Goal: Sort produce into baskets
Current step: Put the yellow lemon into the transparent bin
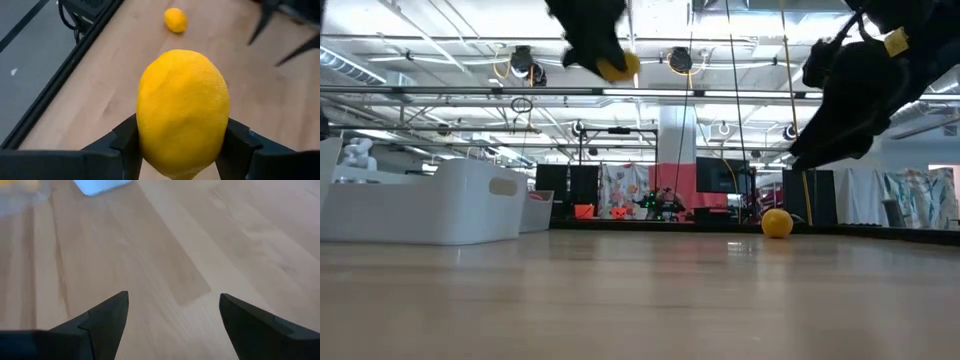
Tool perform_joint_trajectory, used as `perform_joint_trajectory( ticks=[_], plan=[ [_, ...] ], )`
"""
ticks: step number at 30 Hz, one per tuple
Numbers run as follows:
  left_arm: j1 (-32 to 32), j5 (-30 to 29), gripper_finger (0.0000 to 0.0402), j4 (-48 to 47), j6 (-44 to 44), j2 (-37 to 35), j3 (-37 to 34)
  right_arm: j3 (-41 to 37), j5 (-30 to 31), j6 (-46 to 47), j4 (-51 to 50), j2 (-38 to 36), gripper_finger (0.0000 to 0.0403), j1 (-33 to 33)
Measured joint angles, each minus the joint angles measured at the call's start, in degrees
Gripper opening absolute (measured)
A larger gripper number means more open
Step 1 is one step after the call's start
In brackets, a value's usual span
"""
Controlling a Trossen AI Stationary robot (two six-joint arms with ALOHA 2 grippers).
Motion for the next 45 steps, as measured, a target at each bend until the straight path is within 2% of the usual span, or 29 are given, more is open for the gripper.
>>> perform_joint_trajectory(
  ticks=[8, 15, 19, 24, 28, 31, 36, 40, 45],
  plan=[
    [-7.9, -1.1, 0.0193, -17.2, -9.0, -9.0, -0.9, 0.0, -0.4, -1.1, 7.9, 4.7, 0.0302, 0.0],
    [-20.1, -0.8, 0.0192, -29.3, -21.9, -11.9, -5.6, 0.0, -1.9, -2.0, 13.9, 6.7, 0.0302, 0.0],
    [-28.6, 2.0, 0.0192, -29.6, -31.0, -12.1, -8.2, 0.0, -5.3, -5.1, 18.3, 6.7, 0.0302, 0.0],
    [-39.8, 5.1, 0.0192, -28.6, -47.5, -12.1, -12.7, 0.0, -11.2, -8.5, 21.9, 6.7, 0.0302, 0.0],
    [-48.4, 5.3, 0.0192, -28.0, -61.6, -12.1, -16.4, 0.0, -12.5, -8.7, 21.8, 6.7, 0.0302, 0.0],
    [-53.6, 6.4, 0.0192, -24.2, -69.8, -12.0, -18.9, 0.0, -12.5, -9.5, 21.8, 6.7, 0.0302, 0.0],
    [-59.7, 6.7, 0.0192, -16.3, -80.9, -11.9, -22.5, 0.0, -12.6, -10.5, 21.7, 6.7, 0.0302, 0.0],
    [-62.8, 7.9, 0.0193, -13.8, -87.7, -10.7, -24.0, 0.0, -15.6, -11.7, 21.6, 6.7, 0.0302, 0.0],
    [-64.8, 8.0, 0.0204, -13.4, -87.5, -8.5, -24.0, 0.0, -15.7, -12.1, 21.3, 6.7, 0.0302, 0.0]
  ],
)
